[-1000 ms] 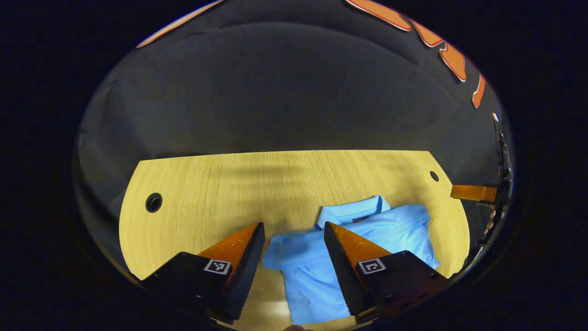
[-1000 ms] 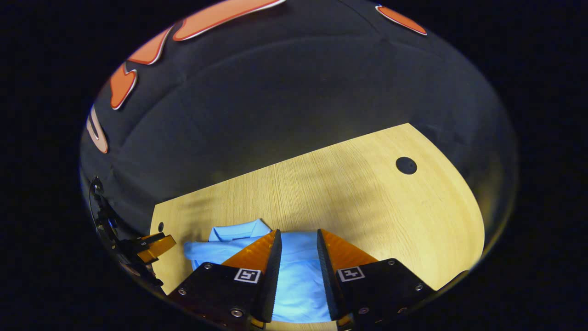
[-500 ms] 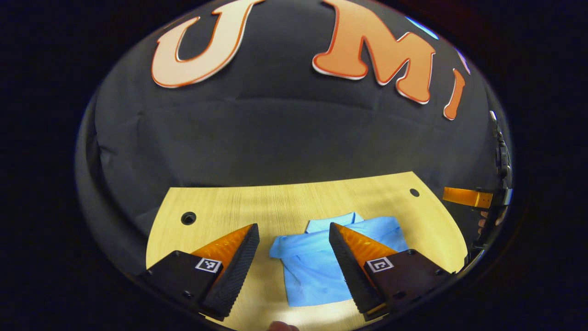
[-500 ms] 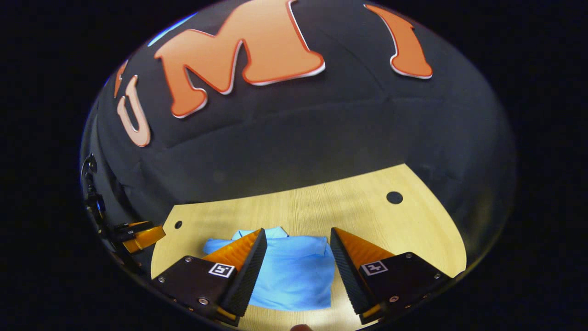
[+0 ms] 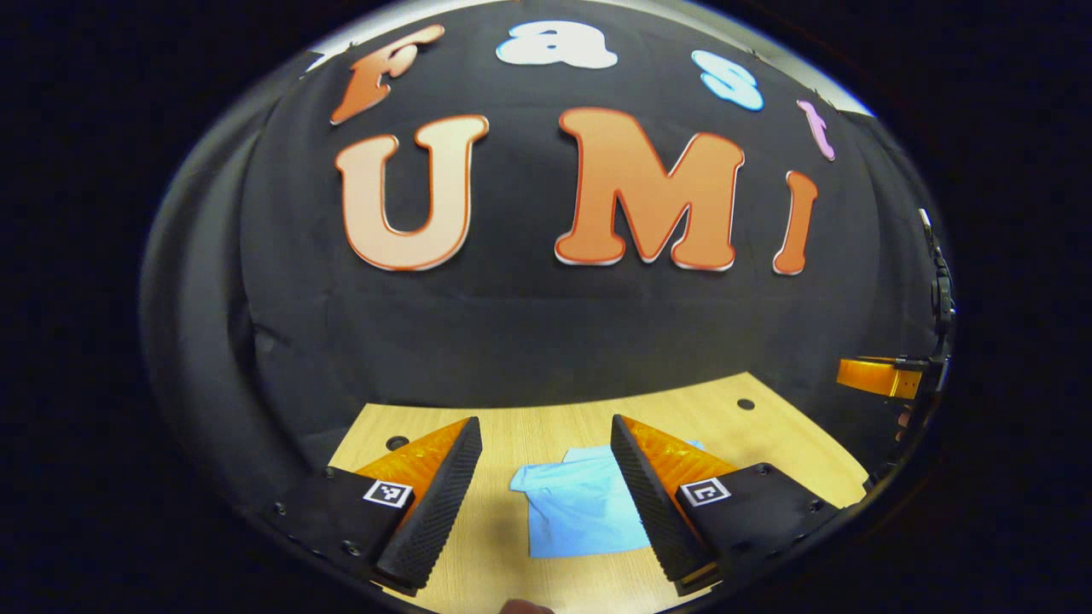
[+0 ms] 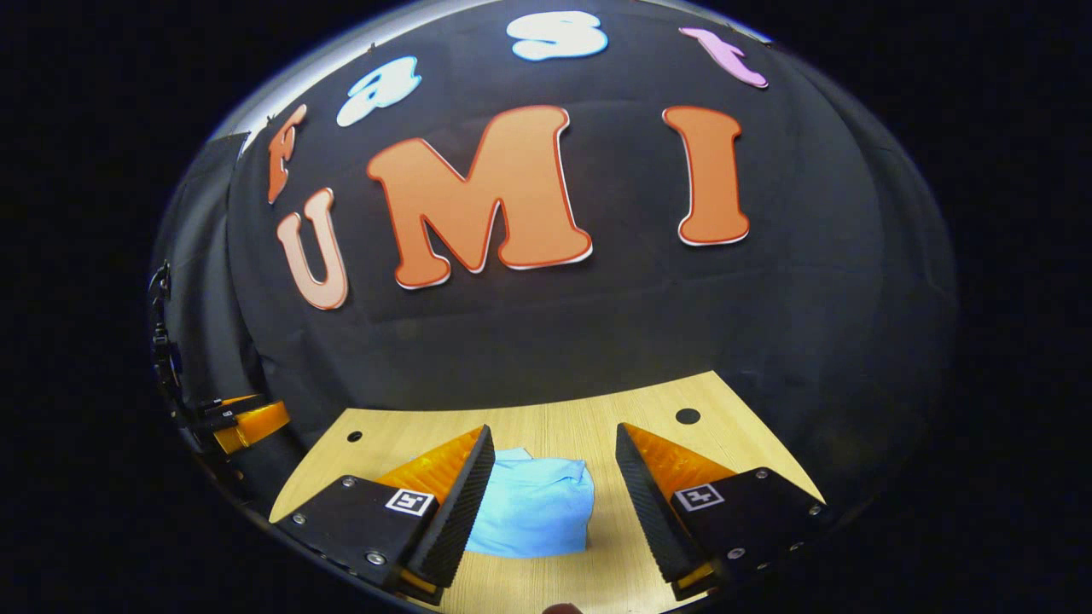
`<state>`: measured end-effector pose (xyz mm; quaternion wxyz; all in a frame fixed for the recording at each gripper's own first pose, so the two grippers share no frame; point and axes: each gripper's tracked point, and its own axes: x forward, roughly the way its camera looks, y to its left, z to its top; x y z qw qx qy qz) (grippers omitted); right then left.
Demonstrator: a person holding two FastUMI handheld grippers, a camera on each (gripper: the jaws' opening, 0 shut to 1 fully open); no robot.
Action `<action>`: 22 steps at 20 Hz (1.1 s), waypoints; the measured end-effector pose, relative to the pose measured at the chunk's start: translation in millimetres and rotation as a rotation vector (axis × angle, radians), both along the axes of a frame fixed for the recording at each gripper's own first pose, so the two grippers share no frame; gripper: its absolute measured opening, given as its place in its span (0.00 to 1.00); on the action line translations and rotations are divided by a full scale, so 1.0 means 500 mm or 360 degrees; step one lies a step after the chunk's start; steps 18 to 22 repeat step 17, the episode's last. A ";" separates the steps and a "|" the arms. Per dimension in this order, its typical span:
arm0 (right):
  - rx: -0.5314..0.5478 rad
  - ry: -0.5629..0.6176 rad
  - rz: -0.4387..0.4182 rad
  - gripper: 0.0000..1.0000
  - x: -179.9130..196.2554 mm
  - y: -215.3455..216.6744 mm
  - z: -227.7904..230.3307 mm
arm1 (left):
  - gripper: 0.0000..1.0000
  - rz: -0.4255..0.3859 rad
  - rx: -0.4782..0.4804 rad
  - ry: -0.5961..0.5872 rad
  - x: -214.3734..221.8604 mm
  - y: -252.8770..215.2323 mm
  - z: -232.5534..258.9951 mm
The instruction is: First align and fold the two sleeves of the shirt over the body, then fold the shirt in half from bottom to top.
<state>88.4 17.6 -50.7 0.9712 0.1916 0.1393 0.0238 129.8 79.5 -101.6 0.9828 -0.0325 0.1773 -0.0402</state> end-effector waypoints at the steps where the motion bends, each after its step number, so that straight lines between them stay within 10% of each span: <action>1: -0.0022 -0.0028 -0.0009 0.87 -0.025 -0.007 0.006 | 0.98 0.0019 0.0015 -0.0048 -0.026 0.002 0.016; 12: -0.0218 -0.0295 -0.0120 0.87 -0.250 -0.057 0.104 | 0.98 0.0147 0.0078 -0.0370 -0.297 0.015 0.166; 22: -0.0216 -0.0424 -0.0166 0.87 -0.318 -0.061 0.127 | 0.98 0.0197 0.0067 -0.0553 -0.370 -0.006 0.203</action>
